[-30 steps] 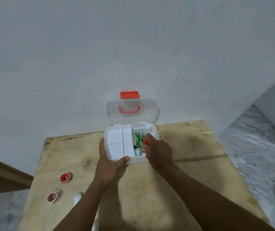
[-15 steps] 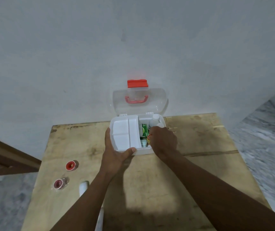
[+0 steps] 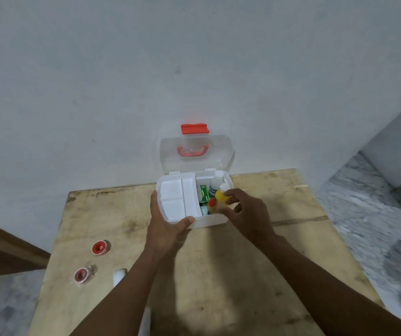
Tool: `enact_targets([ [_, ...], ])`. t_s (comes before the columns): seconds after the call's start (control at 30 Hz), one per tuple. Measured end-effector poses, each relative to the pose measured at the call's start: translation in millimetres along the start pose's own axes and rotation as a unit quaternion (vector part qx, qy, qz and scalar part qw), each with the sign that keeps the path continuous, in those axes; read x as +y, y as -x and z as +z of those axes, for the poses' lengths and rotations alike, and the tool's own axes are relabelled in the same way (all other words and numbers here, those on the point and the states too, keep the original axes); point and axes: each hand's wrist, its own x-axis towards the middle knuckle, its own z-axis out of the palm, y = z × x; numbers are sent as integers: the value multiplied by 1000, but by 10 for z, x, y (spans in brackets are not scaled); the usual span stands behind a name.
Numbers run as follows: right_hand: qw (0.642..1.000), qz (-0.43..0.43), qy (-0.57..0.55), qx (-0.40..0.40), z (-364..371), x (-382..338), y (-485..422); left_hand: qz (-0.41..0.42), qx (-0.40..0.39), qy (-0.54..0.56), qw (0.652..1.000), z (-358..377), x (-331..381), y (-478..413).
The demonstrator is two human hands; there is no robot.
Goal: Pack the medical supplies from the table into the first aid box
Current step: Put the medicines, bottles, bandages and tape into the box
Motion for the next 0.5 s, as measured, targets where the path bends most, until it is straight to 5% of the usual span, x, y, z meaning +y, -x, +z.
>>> enact_targets([
  [0.23,986,54,-84,-130,-296,323,-90,9,-9,3,1000,2,18,-7],
  [0.5,960,-45,-132,-242,40,479,-649,-4,-11,-6,1000,22,41,-75],
])
